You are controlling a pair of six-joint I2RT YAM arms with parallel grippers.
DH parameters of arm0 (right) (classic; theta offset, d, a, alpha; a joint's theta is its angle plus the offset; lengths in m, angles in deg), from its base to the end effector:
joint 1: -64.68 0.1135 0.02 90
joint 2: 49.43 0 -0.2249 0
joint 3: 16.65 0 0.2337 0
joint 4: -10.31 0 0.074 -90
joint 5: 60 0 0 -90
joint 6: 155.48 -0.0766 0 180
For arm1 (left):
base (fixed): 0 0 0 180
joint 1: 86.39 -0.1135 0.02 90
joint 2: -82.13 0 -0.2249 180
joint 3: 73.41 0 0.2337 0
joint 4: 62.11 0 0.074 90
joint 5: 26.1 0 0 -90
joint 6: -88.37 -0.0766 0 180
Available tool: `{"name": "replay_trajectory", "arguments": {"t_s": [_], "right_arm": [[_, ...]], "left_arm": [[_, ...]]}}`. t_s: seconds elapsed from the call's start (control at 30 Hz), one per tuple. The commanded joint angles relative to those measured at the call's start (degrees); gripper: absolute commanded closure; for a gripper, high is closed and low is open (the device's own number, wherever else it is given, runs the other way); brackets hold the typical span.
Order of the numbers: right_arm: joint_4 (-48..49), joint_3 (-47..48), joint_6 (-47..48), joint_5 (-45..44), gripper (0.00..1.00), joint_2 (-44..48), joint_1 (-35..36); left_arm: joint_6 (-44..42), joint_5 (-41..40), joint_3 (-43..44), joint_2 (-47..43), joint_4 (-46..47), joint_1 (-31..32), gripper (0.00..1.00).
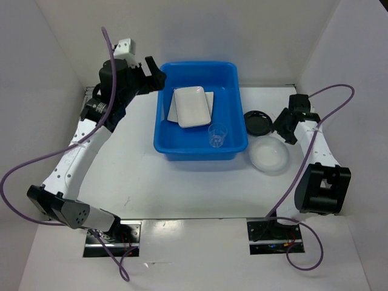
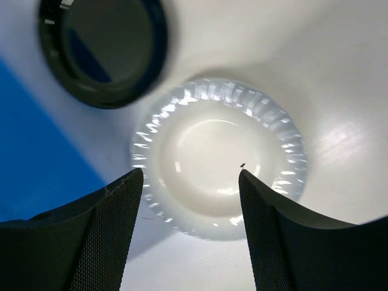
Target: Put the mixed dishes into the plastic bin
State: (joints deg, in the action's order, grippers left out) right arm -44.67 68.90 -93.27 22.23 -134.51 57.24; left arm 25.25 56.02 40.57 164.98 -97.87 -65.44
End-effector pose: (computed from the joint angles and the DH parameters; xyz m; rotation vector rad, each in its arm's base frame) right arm 0.3174 -0.0519 0.2174 0.8112 2.3749 -0.0259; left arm 0.3226 -0.1123 0.4454 -0.1927 1.6658 -0.5203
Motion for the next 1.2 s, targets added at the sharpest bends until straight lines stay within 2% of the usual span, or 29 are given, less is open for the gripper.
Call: {"name": "replay_trajectory", "arguments": {"t_s": [0.0, 0.13, 0.43, 0.53, 0.77, 1.17], "right_arm": [[-3.93, -2.73, -0.95, -1.9, 0.3, 0.53, -2.04], [-7.62, -6.6, -1.48, -2.95, 0.3, 1.05, -3.19], [-15.36, -4.14, -3.24, -1.99, 0.29, 0.45, -8.19], [-14.84, -4.14, -1.4, -0.76, 0.29, -1.31, -11.01], [-13.08, -3.61, 2.65, 1.0, 0.27, -5.09, -11.01], [-10.8, -3.0, 3.71, 2.94, 0.27, -13.96, -11.01]], "left_arm": [[-1.65, -1.52, -5.48, -3.73, 0.23, 0.14, 0.0], [-2.96, -1.52, -9.8, -7.34, 0.23, 0.14, 0.0], [-4.81, -4.69, -11.57, -12.18, -1.0, 0.14, 0.0], [-5.34, -4.69, -12.19, -12.71, -1.0, 0.14, 0.0], [-6.56, -7.67, -14.38, -14.47, 0.05, 0.14, 0.0], [-8.33, -9.35, -15.09, -16.23, 1.28, 0.14, 0.0]]}}
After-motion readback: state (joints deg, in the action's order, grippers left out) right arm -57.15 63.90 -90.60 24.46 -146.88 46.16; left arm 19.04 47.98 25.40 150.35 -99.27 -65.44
